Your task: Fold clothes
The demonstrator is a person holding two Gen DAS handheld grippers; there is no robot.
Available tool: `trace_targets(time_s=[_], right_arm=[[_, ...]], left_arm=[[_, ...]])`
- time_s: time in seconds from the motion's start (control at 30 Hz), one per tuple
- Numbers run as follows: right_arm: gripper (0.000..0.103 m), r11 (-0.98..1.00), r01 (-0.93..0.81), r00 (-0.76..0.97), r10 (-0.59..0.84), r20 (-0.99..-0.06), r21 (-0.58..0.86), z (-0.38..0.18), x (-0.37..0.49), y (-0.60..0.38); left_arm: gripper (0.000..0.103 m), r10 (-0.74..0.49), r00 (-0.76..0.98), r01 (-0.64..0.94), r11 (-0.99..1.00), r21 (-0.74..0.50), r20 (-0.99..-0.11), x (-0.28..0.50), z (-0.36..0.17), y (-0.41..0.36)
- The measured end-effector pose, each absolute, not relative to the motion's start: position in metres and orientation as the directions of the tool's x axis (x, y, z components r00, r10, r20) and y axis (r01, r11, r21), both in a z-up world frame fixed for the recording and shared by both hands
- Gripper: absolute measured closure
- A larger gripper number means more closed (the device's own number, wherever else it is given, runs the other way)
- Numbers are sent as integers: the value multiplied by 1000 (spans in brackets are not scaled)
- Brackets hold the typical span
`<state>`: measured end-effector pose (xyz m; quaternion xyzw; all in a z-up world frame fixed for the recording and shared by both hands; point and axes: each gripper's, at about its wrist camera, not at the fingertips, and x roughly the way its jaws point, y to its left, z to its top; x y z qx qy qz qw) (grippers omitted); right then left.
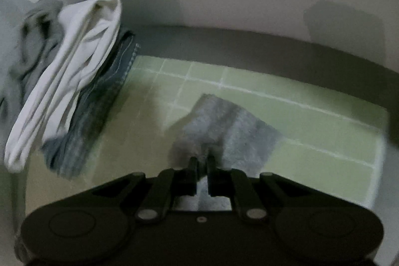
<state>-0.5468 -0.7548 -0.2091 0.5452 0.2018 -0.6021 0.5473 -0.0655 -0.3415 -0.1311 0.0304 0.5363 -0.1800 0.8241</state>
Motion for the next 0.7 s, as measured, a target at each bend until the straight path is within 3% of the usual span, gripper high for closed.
trace_targets(time_s=[0.13,0.3,0.47,0.6,0.7], right_arm=[[93,-304,884,206,-430,-879,356,-216,-536,-795],[56,-208,880,291,-476,-830,428,-214,-528,-819],[43,-160,891,235,-637,-734,425,-192,-546,-784],[40,-219,906,123,-681,-721,361,-194,-566,-747],[51,-229,909,130,-641,-757,350,-212,-571,-734]], left_arm=[[5,-245,352,305,942,-137,-903,-63,-134,-341],[5,-235,337,312,941,-128,-912,-62,-139,-347],[5,-229,341,331,937,-111,-912,-63,-138,-351],[5,-228,329,339,934,-110,-916,-62,-140,-354],[5,-234,325,356,928,-111,-916,-62,-140,-357]])
